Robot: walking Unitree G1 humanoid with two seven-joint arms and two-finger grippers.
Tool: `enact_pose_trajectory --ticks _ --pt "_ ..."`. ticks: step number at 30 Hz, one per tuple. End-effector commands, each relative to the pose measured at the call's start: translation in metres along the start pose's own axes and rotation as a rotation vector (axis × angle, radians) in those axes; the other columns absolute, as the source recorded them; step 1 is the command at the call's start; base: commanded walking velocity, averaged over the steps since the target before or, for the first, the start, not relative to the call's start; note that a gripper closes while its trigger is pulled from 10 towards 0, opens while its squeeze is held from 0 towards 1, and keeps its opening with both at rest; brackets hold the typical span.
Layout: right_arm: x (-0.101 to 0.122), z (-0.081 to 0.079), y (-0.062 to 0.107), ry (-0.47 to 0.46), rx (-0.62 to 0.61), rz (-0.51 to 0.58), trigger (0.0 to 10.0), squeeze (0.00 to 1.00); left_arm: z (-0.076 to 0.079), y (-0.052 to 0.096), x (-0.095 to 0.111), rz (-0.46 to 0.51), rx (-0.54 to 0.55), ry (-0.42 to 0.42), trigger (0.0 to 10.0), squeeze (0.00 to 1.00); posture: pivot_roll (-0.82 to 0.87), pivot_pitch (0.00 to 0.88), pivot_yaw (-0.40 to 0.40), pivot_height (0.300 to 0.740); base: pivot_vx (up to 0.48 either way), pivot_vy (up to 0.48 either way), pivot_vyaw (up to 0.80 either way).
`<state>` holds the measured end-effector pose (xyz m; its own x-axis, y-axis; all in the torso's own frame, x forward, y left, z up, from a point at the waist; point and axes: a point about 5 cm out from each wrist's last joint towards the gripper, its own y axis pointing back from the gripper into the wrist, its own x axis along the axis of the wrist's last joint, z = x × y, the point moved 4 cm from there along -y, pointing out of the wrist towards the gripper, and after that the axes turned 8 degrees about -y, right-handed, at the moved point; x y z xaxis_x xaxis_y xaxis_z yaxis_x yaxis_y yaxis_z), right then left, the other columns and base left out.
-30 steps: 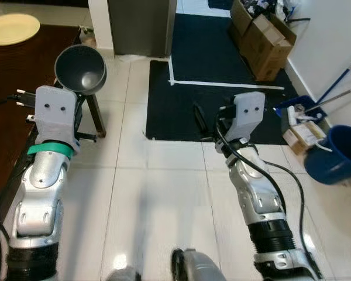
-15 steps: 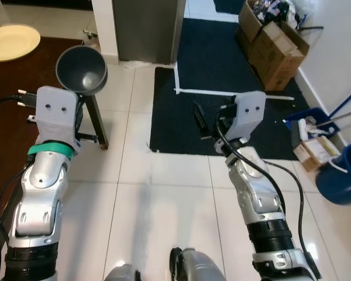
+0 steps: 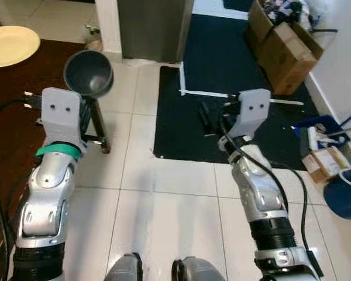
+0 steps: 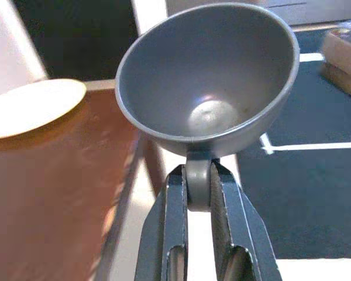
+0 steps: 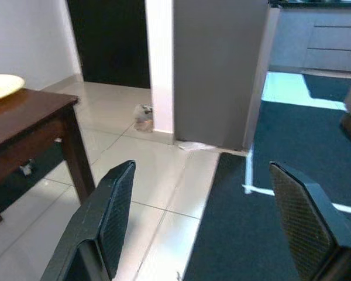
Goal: Setting the table
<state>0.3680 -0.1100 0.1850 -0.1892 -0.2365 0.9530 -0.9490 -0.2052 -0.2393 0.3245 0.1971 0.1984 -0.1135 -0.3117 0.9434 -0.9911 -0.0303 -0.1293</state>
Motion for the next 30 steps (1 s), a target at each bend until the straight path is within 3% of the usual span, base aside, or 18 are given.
enact_pose_trajectory --ticks 1,6,30 --pt "-0.0019 0.0055 0.0002 -0.018 -0.022 -0.012 10.0 0.00 0.0100 0.0046 -0.0026 -0.021 -0.038 0.053 10.0 0.00 -0.04 0.000 -0.018 0.740 0.000 0.000 0.80" --pt "-0.0004 0.0021 -0.0002 -0.025 -0.005 -0.006 10.0 0.00 0.0186 0.0071 -0.0028 -0.027 -0.074 0.071 10.0 0.00 -0.04 0.000 -0.018 0.740 0.000 0.000 0.80" --pt "-0.0025 0.0019 0.0012 -0.029 -0.006 -0.011 10.0 0.00 0.0120 0.0041 -0.0069 -0.056 -0.052 0.023 10.0 0.00 -0.04 0.000 -0.008 0.740 0.000 0.000 0.80"
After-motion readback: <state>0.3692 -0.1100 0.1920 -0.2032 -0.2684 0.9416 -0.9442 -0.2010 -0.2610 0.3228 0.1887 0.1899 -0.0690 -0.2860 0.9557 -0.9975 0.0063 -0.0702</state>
